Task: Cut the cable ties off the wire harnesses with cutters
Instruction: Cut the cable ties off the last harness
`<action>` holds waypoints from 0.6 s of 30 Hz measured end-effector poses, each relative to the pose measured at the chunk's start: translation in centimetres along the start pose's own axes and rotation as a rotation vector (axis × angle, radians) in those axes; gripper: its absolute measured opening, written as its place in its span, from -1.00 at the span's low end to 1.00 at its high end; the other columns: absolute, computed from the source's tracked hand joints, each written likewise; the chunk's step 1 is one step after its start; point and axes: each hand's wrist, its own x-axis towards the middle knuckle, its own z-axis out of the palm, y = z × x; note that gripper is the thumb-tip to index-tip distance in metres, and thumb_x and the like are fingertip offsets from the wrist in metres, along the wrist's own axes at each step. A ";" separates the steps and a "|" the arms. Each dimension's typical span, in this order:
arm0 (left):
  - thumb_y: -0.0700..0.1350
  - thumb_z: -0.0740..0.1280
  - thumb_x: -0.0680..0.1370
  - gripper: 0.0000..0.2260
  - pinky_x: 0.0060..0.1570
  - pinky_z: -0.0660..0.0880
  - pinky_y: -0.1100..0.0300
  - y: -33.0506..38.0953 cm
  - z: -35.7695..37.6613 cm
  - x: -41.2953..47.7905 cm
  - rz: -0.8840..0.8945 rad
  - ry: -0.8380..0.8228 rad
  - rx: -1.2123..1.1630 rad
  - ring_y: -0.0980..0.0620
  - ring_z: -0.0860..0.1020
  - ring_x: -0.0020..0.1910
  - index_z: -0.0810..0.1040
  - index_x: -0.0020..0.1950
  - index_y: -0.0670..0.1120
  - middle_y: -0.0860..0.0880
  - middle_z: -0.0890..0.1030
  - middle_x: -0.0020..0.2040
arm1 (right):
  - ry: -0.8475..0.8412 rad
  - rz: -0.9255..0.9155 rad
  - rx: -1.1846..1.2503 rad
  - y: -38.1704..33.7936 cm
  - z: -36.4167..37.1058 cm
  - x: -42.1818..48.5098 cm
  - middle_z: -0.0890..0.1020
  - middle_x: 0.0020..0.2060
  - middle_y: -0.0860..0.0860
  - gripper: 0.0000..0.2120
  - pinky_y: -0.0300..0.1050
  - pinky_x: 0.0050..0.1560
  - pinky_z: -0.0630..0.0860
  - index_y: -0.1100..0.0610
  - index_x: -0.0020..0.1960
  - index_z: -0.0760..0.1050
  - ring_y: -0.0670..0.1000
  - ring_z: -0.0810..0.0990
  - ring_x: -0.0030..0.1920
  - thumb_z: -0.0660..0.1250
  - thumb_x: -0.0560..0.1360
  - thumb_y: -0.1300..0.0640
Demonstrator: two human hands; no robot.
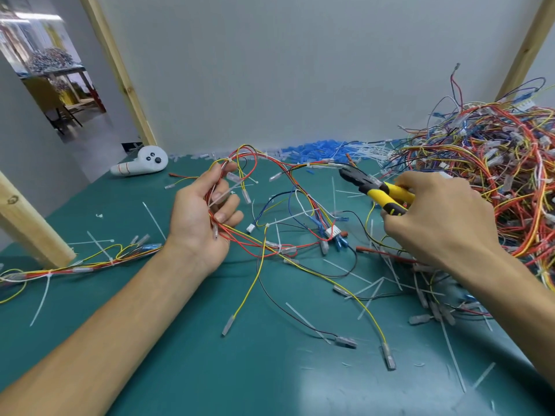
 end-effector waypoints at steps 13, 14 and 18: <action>-0.05 0.22 0.70 -0.81 -0.52 0.05 0.25 -0.1 0.0 0.0 -0.016 -0.013 0.041 0.13 0.13 -0.56 0.59 0.07 -0.10 0.05 0.20 -0.43 | -0.063 -0.132 0.391 -0.4 0.0 -0.2 0.56 -0.23 -0.16 -0.74 -0.15 -0.23 0.38 -0.02 0.07 0.57 -0.10 0.51 -0.21 0.56 0.44 0.01; -0.05 0.22 0.69 -0.81 -0.51 0.05 0.25 -0.1 0.1 0.0 -0.012 -0.009 0.049 0.13 0.13 -0.55 0.58 0.10 -0.10 0.05 0.21 -0.43 | -0.058 -0.163 0.425 -0.6 0.1 -0.4 0.57 -0.25 -0.16 -0.76 -0.20 -0.24 0.38 -0.03 0.04 0.58 -0.13 0.51 -0.22 0.57 0.44 0.01; -0.06 0.23 0.67 -0.77 -0.50 0.07 0.27 0.0 0.2 -0.2 0.013 0.013 0.128 0.11 0.17 -0.46 0.59 0.19 -0.14 0.04 0.23 -0.35 | -0.067 -0.293 0.547 -1.3 0.1 -1.4 0.57 -0.34 -0.10 -0.79 -0.39 -0.33 0.38 -0.02 -0.07 0.57 -0.15 0.50 -0.32 0.59 0.42 0.06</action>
